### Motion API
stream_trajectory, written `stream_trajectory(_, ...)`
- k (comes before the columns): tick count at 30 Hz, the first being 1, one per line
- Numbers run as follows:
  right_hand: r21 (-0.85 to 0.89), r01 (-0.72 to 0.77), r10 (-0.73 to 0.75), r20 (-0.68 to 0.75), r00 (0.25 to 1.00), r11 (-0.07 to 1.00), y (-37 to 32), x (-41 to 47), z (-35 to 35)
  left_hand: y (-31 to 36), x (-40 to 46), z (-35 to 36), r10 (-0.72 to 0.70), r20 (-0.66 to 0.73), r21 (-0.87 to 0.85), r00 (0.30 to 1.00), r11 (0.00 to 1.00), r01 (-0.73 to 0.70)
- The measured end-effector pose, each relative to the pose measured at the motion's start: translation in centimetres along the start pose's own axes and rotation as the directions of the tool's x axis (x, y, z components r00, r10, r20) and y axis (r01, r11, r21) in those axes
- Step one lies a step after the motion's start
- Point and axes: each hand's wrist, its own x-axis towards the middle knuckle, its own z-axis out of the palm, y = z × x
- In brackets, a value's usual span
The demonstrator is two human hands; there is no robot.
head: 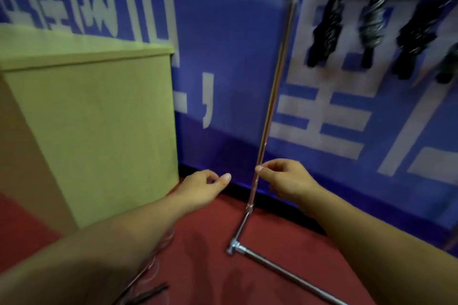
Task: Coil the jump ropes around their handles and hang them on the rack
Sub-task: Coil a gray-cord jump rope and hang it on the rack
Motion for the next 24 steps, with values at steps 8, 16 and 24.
stream_trajectory(8, -0.084, -0.100, 0.111, 0.137, 0.984, 0.991, 11.9, -1.2, 15.5, -16.0, -3.4, 0.9, -0.285, 0.367, 0.159, 0.886, 0.957, 0.242)
stream_trajectory(16, -0.049, -0.278, 0.281, 0.269, 0.921, 0.959, 20.8, 0.1, 26.4, -27.4, -0.3, 4.9, -0.426, 0.290, 0.133, 0.857, 0.905, 0.405)
stream_trajectory(24, 0.008, -0.415, 0.387, 0.346, 0.855, 0.910, 28.8, 2.0, 30.2, -39.5, -0.9, 12.9, -0.628, 0.123, 0.148, 0.768, 0.777, 0.611)
